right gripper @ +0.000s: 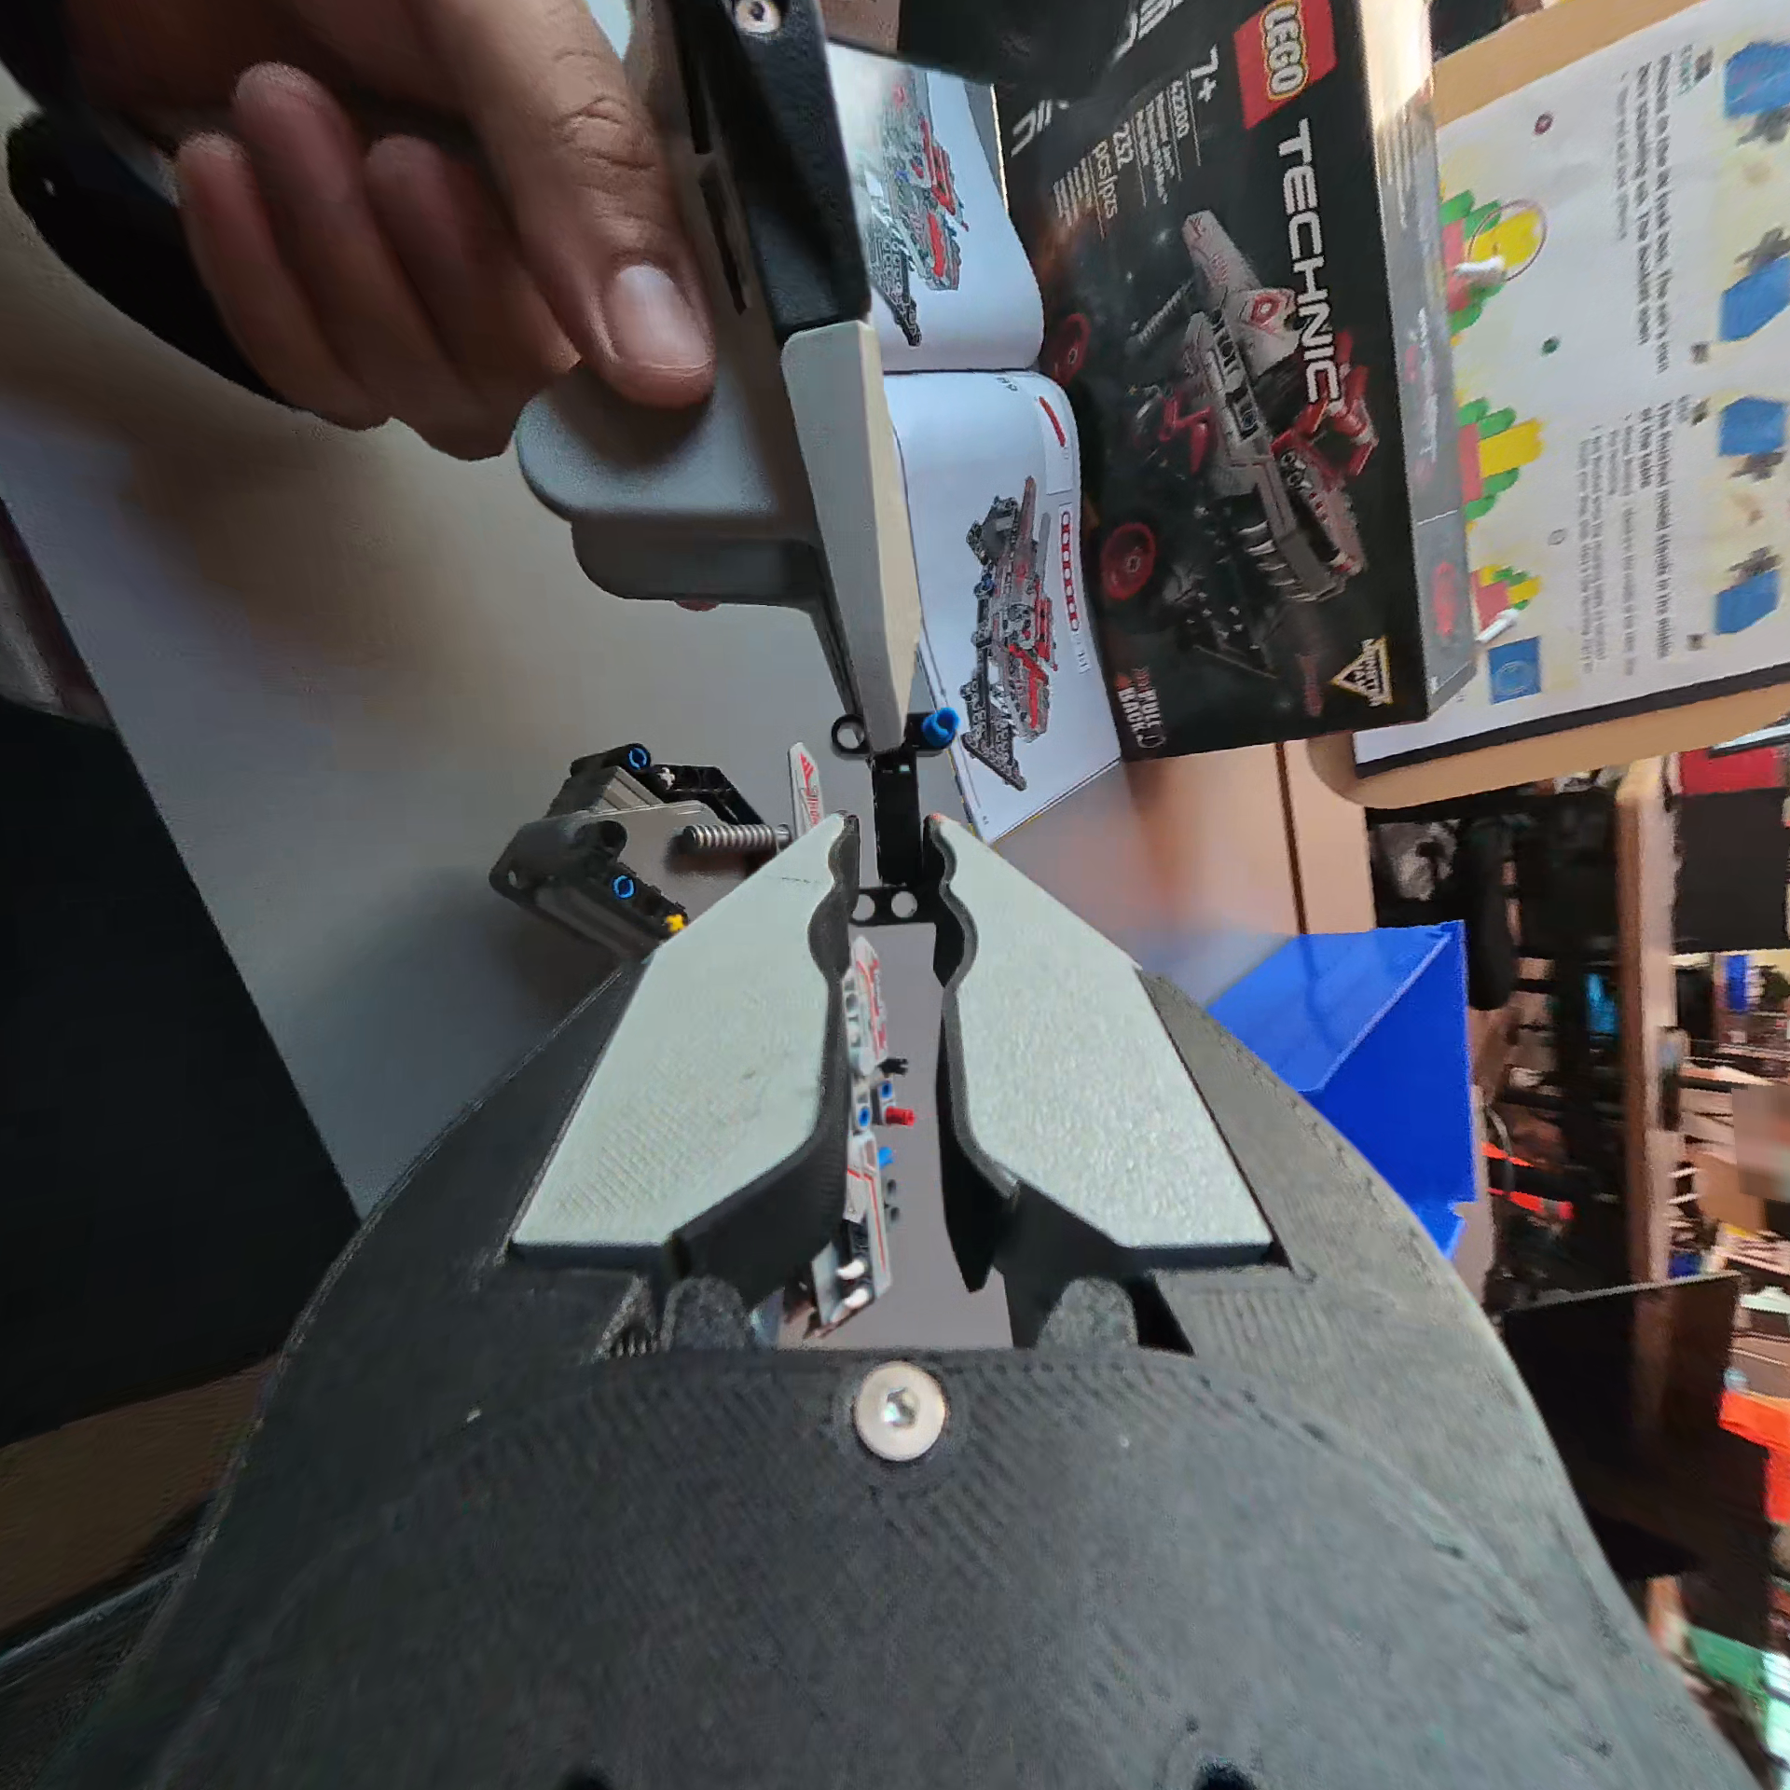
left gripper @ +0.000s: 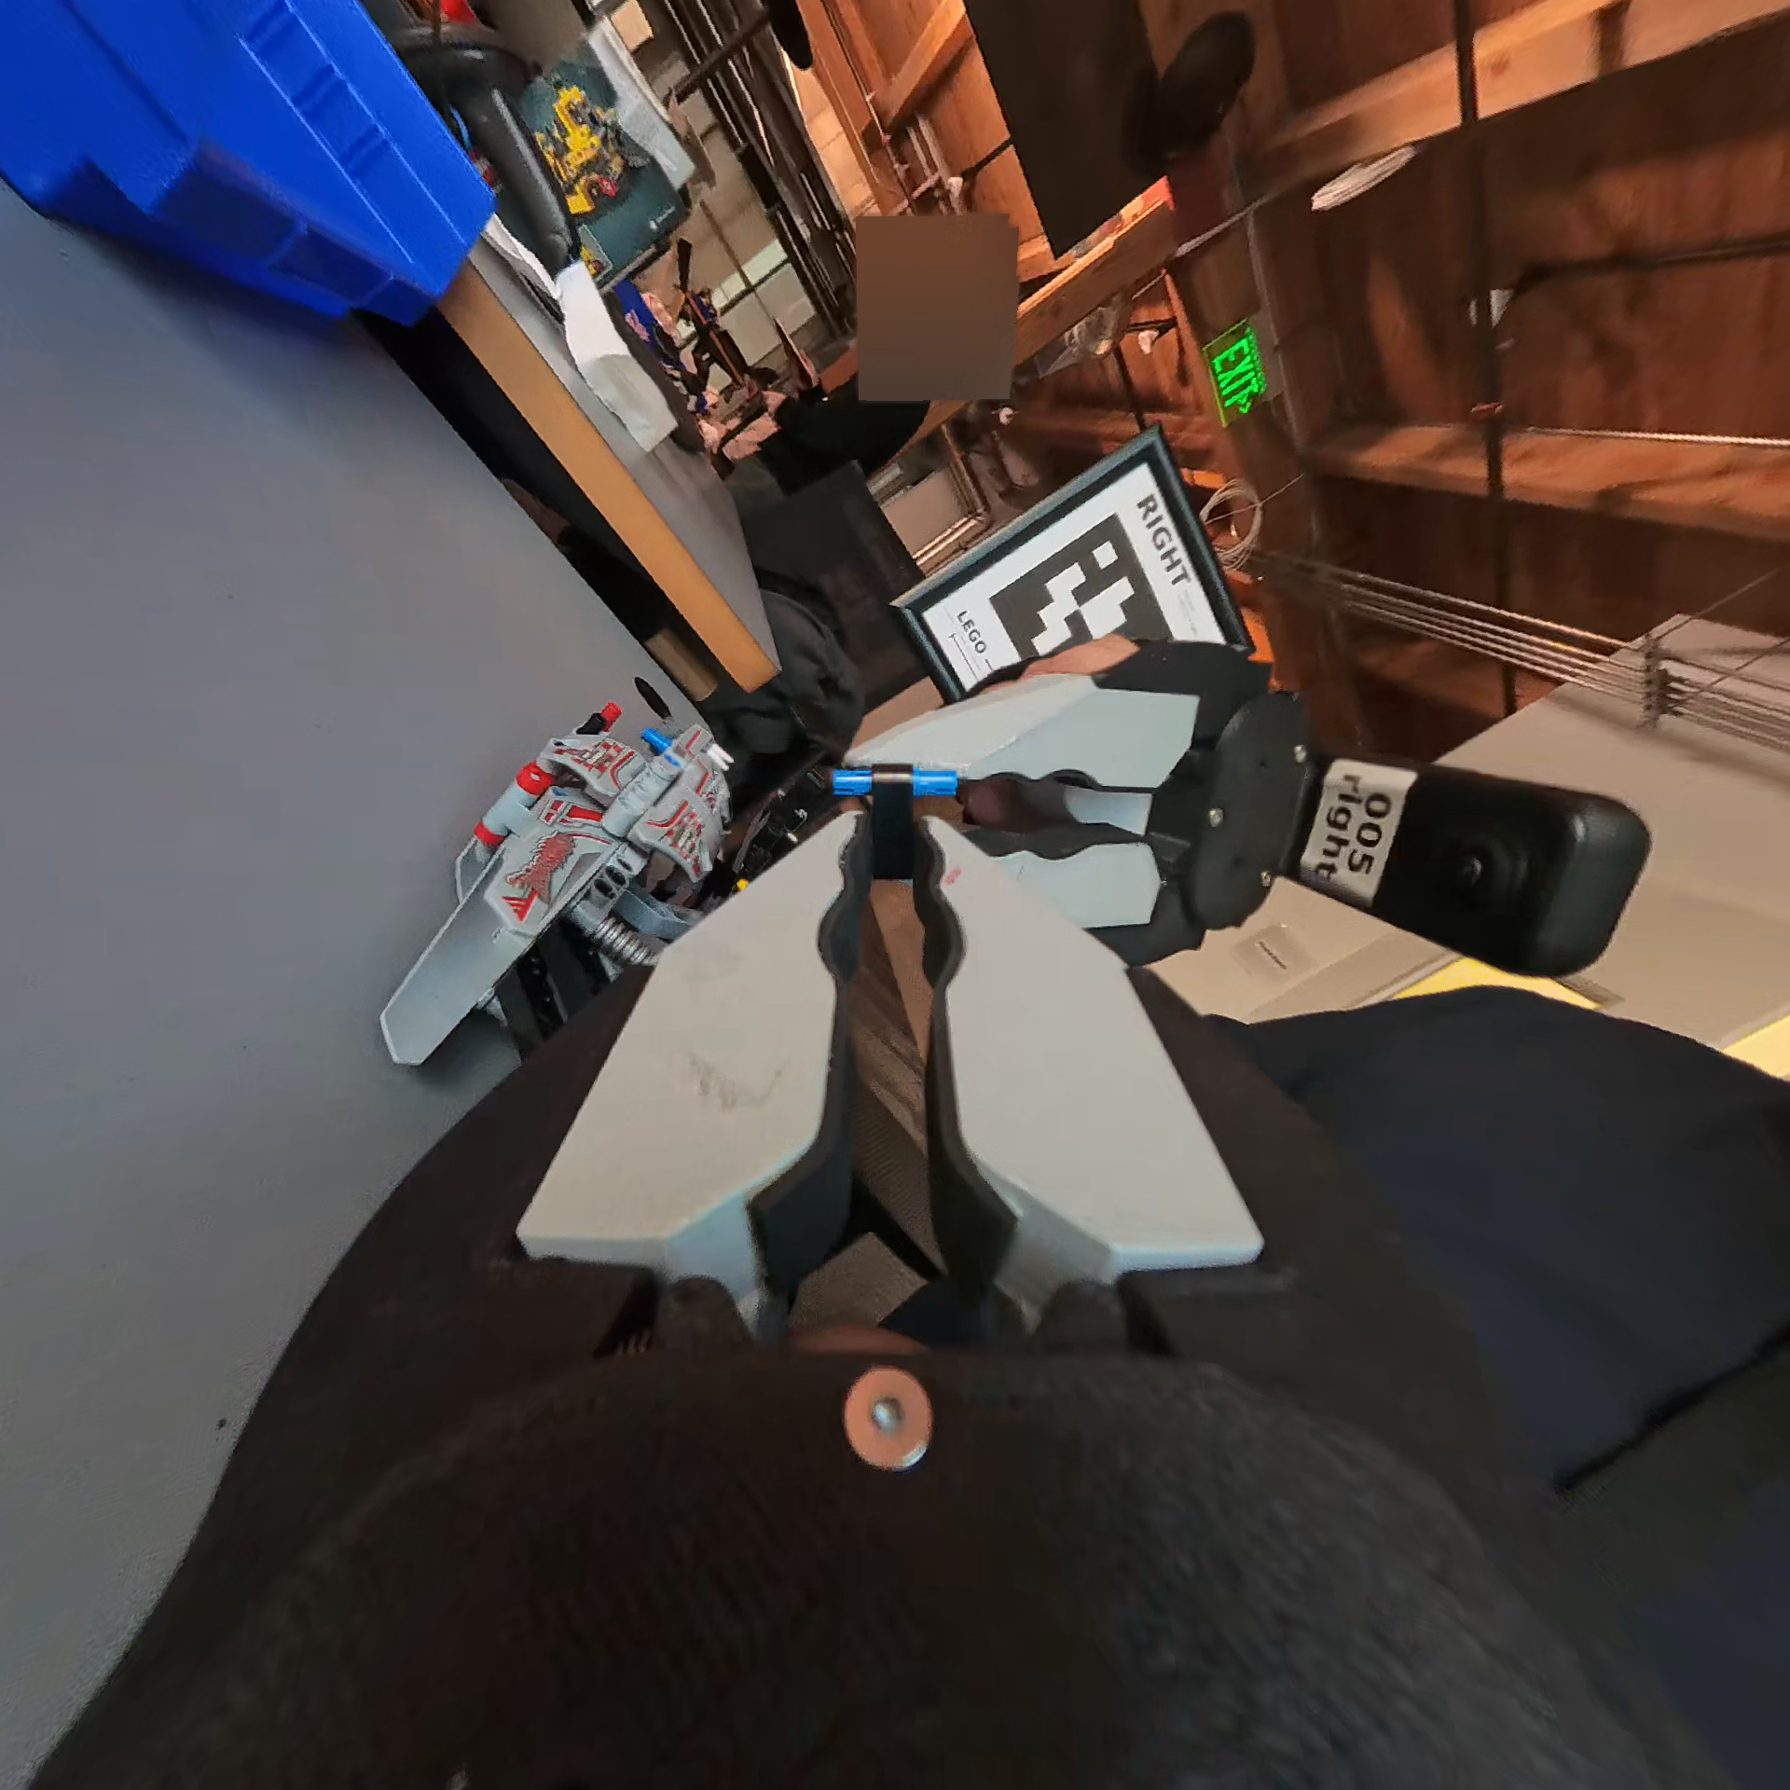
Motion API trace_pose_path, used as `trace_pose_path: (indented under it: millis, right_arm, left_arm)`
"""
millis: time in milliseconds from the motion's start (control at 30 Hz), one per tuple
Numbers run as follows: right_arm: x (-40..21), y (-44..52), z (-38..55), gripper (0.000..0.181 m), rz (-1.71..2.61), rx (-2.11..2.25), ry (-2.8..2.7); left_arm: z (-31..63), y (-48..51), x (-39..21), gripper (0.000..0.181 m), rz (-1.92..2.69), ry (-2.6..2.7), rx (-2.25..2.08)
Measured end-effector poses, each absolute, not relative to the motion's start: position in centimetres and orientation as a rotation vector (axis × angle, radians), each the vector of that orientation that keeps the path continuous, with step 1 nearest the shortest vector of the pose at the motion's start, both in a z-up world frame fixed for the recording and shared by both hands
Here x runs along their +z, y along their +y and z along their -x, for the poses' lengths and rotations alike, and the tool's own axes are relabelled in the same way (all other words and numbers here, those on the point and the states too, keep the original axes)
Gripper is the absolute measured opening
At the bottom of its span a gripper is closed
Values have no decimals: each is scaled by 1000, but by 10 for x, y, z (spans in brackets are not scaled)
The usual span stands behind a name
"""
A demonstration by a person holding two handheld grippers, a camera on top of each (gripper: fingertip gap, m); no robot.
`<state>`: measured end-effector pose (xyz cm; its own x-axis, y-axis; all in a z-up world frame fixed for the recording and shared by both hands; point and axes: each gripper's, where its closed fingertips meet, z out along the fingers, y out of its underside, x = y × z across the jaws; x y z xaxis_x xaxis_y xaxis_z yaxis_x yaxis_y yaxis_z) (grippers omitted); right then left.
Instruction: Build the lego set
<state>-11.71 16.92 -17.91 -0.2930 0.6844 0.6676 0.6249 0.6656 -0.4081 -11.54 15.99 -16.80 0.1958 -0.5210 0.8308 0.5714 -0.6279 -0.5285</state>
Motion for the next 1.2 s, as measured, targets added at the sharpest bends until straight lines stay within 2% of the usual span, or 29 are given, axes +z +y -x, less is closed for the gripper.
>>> trace_pose_path:
  millis: [633, 967, 1133, 1200]
  right_arm:
    - [-177, 163, 112, 7, 1032, 189, -1993]
    - [-176, 163, 101, 6, 1177, 378, -1963]
    - [-169, 175, 86, 7, 1256, 458, -1887]
    - [-168, 186, 76, 7, 1302, 467, -1853]
  left_arm:
    - [111, 160, -170, 5, 1553, -116, -1813]
    - [106, 156, -170, 5, 1614, 1, -1704]
    - [120, 161, -174, 24, 1668, 69, -1528]
    - [128, 165, -176, 27, 1684, 111, -1378]
